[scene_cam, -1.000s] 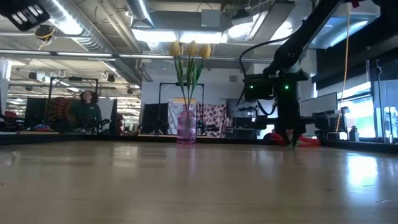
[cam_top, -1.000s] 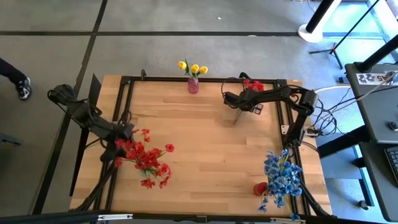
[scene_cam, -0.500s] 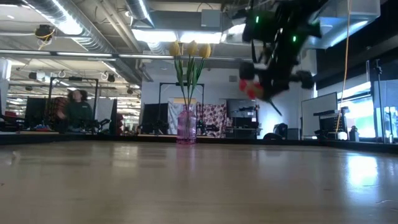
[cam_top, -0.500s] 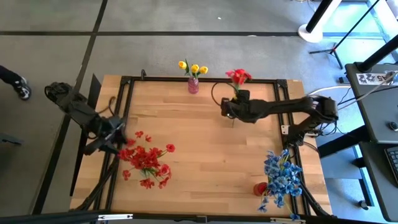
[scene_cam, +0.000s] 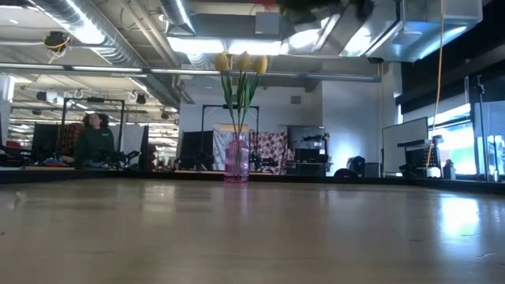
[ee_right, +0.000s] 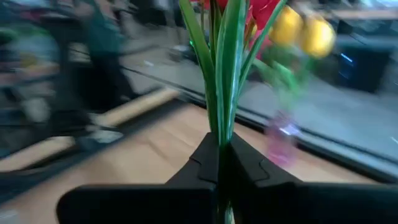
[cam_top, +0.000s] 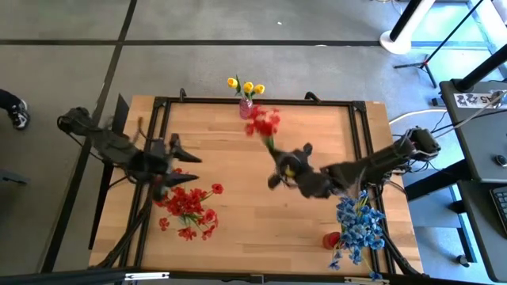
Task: Sort flowers into vase by color
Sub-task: Put the red flowers into the transparent vase
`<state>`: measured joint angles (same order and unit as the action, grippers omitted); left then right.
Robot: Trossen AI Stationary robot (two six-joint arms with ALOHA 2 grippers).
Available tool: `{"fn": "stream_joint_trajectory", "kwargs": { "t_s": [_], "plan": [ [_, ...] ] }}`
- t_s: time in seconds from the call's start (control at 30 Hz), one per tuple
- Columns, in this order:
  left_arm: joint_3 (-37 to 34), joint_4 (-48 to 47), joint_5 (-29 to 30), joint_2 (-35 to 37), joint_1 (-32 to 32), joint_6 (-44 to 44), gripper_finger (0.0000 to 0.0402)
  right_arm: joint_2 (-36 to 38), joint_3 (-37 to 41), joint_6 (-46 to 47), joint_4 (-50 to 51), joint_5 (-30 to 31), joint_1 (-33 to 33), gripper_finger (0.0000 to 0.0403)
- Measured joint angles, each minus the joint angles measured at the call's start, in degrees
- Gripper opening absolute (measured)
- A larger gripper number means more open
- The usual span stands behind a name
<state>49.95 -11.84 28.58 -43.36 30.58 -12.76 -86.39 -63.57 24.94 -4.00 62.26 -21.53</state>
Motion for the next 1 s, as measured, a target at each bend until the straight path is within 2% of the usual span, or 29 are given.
{"fn": "stream_joint_trajectory", "kwargs": {
  "t_s": [0.07, 0.17, 0.33, 0.43, 0.57, 0.77, 1.0],
  "plan": [
    [-0.1, 4.5, -0.8, -3.7, -1.5, 1.8, 0.0230, 0.0, -0.4, -7.2, -6.1, -0.4, -3.1, 0.0009],
    [0.0, 11.9, -3.5, -10.0, -4.4, 4.1, 0.0230, 0.0, -0.4, -16.7, -14.2, -5.0, -5.6, 0.0011],
    [-0.2, 24.3, -5.0, -19.9, -7.6, 9.0, 0.0230, 0.0, -0.4, -25.6, -22.7, -12.3, -6.3, 0.0009],
    [-0.1, 32.9, -8.0, -25.2, -7.8, 14.4, 0.0230, 0.0, -0.4, -28.5, -26.0, -17.7, -6.2, 0.0009],
    [-0.1, 42.4, -9.2, -29.6, -8.3, 19.6, 0.0230, 0.0, -0.4, -30.5, -31.0, -23.6, -6.2, 0.0011],
    [-0.1, 53.8, -18.7, -34.1, -12.3, 20.5, 0.0230, 0.0, -0.4, -34.0, -33.7, -28.0, -6.0, 0.0008],
    [-0.1, 58.7, -25.0, -35.5, -18.2, 16.1, 0.0230, -1.6, -0.4, -37.2, -33.8, -32.2, -2.3, 0.0010]
  ]
}}
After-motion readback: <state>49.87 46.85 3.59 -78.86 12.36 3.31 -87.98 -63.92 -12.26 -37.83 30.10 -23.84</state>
